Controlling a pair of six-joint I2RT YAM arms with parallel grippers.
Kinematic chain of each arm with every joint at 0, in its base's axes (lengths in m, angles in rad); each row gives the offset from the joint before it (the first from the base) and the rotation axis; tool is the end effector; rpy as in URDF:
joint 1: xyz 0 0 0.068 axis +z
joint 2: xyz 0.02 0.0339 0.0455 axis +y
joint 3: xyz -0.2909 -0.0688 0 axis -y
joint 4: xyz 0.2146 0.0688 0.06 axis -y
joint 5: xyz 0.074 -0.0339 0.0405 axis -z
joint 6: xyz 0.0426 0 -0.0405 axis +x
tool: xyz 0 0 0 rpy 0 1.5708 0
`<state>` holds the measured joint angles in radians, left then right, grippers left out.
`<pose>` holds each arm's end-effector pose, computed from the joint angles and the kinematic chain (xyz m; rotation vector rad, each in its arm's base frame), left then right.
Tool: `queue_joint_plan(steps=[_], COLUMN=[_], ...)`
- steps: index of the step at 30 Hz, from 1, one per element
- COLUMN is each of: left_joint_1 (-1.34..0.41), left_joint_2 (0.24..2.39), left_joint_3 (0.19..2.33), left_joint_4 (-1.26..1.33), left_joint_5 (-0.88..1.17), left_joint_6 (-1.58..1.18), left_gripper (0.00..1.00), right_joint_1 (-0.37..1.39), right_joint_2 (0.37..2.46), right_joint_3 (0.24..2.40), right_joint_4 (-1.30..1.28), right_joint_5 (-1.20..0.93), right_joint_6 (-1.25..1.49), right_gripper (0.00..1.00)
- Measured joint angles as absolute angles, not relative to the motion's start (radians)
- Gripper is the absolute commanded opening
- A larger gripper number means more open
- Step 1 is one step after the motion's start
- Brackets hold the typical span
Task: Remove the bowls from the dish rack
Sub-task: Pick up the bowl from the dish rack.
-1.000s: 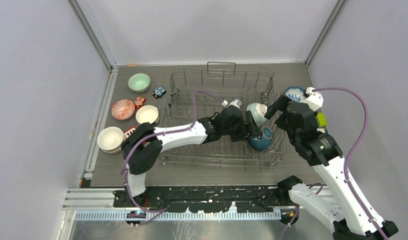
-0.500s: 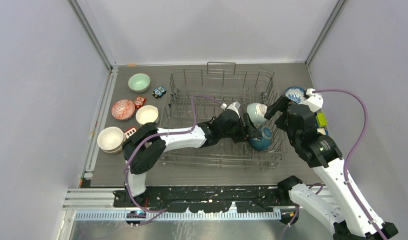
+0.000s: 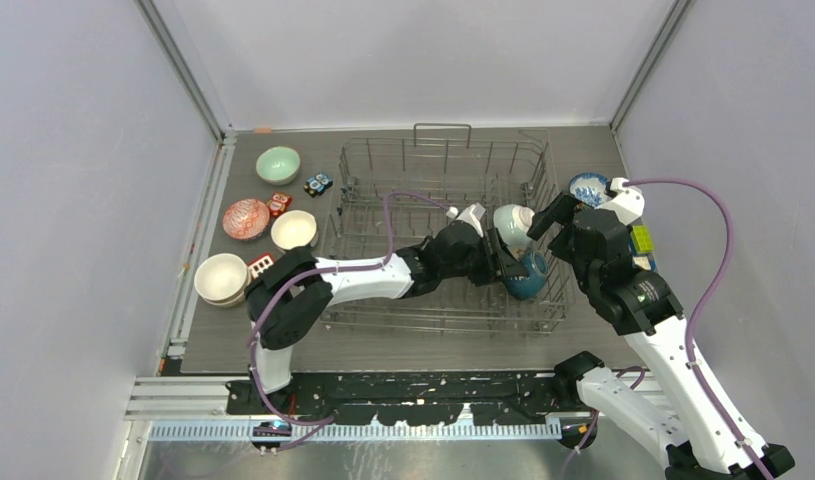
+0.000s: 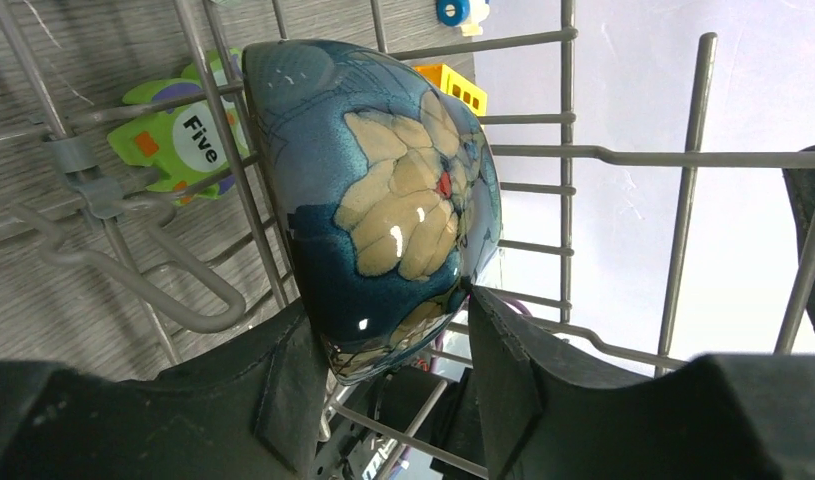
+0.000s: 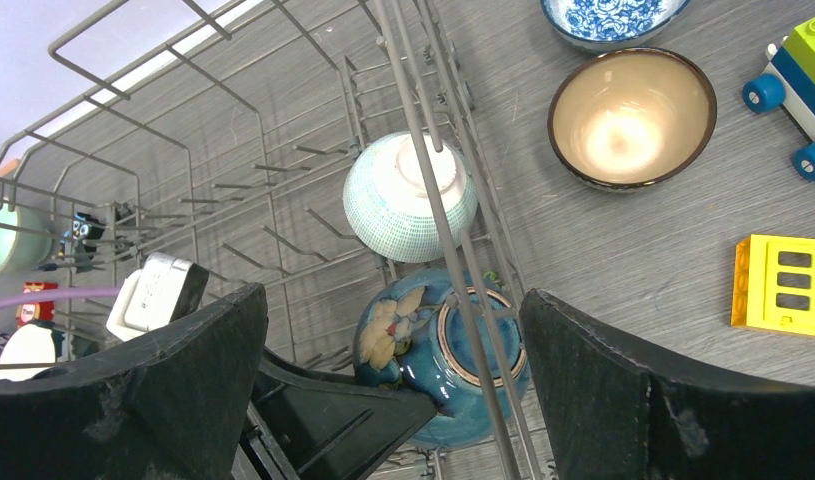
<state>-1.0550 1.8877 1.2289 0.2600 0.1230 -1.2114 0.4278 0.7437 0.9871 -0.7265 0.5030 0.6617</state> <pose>0.2047 -0.3716 0.2608 -0.0875 2.3406 -1.4681 0.0980 0.0221 0.3687 0.5341 1.9218 0.1845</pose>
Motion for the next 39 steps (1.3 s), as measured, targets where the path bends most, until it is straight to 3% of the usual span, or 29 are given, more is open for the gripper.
queue_joint_plan(steps=[16,28,39], left_joint_1=[-1.071,-1.077,-1.079], left_joint_2=[1.888,1.887,1.887], left_joint_3=[1.229,1.229,1.234], left_joint_4=[0.363,0.415,0.42], left_joint_5=[0.133,0.151,0.174], left_joint_6=[-1.196,-1.167,-1.114], left_gripper=[0.28,0.01,0.0], right_joint_1=[0.428,0.428,0.428], right_joint_2=[0.737,0.731,0.73], right_joint_3=[0.987,0.989,1.034], right_joint_4=[-0.727,-0.734,-0.756], right_joint_5=[0.503,0.504,0.514], right_joint_6=[0.661,0.659,0.635], right_gripper=[1.0,1.0,1.0])
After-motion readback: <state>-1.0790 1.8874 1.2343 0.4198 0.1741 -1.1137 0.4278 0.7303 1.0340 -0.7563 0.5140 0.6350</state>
